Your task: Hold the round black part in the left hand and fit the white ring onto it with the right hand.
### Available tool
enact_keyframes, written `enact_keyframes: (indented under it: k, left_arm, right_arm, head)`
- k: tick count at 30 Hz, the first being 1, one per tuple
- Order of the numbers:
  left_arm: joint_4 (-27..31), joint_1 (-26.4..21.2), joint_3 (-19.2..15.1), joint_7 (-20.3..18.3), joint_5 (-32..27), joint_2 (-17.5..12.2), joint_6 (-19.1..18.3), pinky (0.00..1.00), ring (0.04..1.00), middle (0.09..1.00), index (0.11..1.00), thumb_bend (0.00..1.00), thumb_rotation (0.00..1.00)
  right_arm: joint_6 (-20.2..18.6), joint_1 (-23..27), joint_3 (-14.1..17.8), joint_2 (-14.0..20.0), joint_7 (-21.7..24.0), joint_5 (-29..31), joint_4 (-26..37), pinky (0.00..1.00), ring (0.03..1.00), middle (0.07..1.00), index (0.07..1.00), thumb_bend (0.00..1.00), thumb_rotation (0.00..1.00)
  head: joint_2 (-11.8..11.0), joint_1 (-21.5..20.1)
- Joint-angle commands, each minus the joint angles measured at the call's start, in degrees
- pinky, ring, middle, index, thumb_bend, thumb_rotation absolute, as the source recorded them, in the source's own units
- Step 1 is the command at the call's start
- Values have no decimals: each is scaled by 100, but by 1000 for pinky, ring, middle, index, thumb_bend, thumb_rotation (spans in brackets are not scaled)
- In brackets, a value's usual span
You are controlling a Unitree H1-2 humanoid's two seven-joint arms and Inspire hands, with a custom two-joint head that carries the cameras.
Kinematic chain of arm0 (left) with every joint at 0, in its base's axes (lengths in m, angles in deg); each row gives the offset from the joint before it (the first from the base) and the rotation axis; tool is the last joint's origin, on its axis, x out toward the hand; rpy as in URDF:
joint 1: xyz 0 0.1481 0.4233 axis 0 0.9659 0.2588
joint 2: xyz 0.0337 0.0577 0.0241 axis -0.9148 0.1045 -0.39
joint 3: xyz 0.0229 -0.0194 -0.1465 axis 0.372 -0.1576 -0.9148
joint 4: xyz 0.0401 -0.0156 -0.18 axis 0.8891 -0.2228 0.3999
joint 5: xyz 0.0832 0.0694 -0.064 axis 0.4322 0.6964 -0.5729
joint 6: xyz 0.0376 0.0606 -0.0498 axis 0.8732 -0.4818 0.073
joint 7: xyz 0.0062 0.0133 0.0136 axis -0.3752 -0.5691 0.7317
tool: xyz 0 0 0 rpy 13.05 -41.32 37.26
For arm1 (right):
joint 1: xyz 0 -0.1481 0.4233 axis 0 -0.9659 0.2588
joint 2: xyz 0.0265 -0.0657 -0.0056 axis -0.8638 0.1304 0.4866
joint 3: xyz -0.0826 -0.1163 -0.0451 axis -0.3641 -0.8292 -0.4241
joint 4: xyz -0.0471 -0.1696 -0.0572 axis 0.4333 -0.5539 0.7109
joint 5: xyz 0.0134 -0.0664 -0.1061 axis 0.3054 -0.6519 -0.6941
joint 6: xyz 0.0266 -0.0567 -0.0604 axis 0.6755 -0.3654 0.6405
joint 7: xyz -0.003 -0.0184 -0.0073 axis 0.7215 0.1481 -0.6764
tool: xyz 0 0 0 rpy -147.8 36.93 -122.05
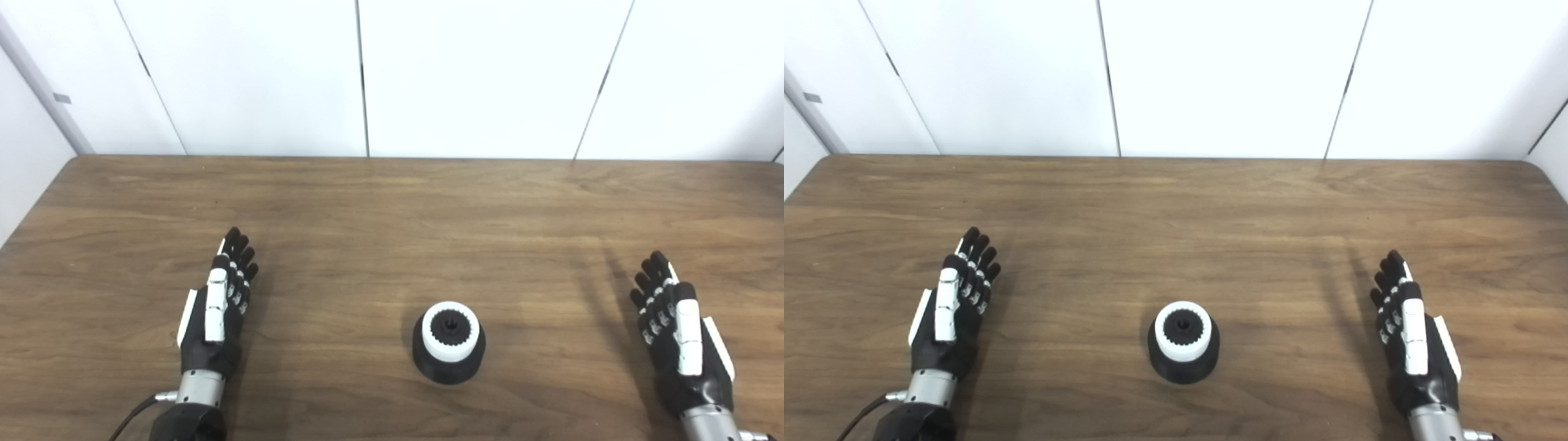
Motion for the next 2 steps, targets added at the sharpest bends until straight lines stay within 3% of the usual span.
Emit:
enact_keyframes:
  k: [1,2]
  left_arm:
    - [-9,1,8,-20,25,-44,104,1000,1000,1000,1000,425,951]
    - [-19,-3,10,-26,30,-47,122,1000,1000,1000,1000,426,953]
  right_arm:
    - [152,101,-19,-27,18,-39,63,1000,1000,1000,1000,522,1000]
    - [151,98,-21,-24,15,-53,67,1000,1000,1000,1000,521,1000]
  head:
    - [0,-2]
    - [0,-2]
